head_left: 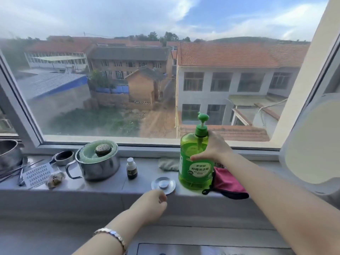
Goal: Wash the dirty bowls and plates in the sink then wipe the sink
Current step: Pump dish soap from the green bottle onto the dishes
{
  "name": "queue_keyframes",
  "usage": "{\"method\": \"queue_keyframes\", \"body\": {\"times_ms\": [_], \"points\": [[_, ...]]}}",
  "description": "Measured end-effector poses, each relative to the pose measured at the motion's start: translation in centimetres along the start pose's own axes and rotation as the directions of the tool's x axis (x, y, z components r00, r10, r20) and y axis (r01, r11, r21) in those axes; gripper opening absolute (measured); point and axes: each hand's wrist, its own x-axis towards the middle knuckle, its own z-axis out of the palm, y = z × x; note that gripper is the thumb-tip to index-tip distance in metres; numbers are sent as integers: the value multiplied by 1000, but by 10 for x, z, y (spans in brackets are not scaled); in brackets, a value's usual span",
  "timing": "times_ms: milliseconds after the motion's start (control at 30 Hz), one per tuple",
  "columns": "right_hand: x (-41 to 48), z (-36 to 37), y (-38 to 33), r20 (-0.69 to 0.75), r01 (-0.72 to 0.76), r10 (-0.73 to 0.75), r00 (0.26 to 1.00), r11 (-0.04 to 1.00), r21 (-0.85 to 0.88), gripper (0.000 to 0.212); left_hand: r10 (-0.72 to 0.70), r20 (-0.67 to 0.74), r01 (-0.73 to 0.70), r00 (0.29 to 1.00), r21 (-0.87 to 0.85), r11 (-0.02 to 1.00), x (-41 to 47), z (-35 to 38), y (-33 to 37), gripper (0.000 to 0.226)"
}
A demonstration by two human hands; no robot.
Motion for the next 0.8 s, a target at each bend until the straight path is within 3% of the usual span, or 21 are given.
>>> {"method": "queue_keyframes", "body": {"times_ms": [167,300,400,533,633,733,800], "points": [[-13,11,-1,-129,-5,1,992,999,-32,95,-43,-36,39,998,-87,995,-6,0,-25,24],[-60,13,-4,-265,26,-25,964,1000,1,88,1,-75,-12,997,-145,989,-25,1,-25,13],[-106,0,-11,-318,60,-35,947,996,69,86,65,-111,-91,992,-256,962,-48,6,-12,26],[-188,-24,-21,-254,101,-63,965,985,141,87,206,-199,-274,958,-423,864,-94,27,14,68],[-264,-25,-11,-166,55,-20,986,976,209,88,315,-166,-350,934,-587,730,-134,61,31,89],[-337,-10,9,-74,-39,54,996,979,200,94,387,-12,-278,922,-717,639,-165,113,41,98],[-377,0,26,-14,-111,116,993,976,186,102,405,100,-206,909,-738,643,-184,149,50,96]]}}
